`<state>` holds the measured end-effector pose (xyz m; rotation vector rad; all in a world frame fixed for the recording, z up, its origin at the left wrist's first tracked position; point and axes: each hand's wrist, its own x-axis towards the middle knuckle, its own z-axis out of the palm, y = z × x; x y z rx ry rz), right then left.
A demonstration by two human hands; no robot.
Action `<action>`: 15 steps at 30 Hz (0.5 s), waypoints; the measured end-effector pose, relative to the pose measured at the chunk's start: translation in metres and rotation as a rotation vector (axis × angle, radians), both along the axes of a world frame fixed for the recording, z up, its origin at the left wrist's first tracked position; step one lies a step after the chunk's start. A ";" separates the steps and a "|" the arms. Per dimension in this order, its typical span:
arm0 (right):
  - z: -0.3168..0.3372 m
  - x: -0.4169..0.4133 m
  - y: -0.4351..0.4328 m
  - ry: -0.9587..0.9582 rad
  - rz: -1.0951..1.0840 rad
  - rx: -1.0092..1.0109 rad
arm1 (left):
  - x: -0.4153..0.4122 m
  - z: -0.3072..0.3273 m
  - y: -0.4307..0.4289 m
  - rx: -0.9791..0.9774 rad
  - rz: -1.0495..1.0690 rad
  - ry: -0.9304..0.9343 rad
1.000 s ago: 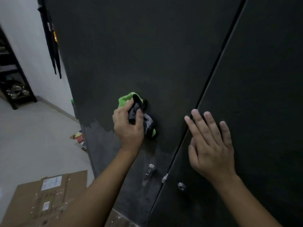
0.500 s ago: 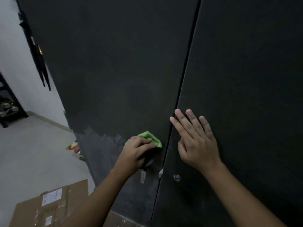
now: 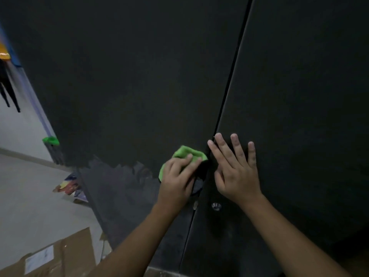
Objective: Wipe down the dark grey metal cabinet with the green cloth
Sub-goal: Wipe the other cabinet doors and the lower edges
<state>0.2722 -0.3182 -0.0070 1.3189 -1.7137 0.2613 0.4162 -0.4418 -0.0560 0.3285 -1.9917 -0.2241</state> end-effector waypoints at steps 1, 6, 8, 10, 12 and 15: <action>-0.003 -0.001 -0.001 0.001 0.003 -0.006 | -0.001 -0.012 0.003 -0.030 -0.032 -0.048; -0.019 -0.007 -0.011 0.024 0.030 -0.066 | 0.003 -0.060 -0.005 -0.232 -0.091 -0.176; -0.028 -0.011 -0.013 0.052 0.056 -0.073 | 0.008 -0.071 -0.016 -0.264 -0.092 -0.174; -0.036 -0.014 -0.013 0.096 0.074 -0.079 | 0.012 -0.072 -0.024 -0.239 -0.050 -0.093; -0.039 -0.016 -0.016 0.131 0.079 -0.105 | 0.011 -0.065 -0.029 -0.161 0.044 0.035; -0.040 -0.016 -0.018 0.123 0.096 -0.146 | 0.001 -0.056 -0.029 -0.105 0.126 0.177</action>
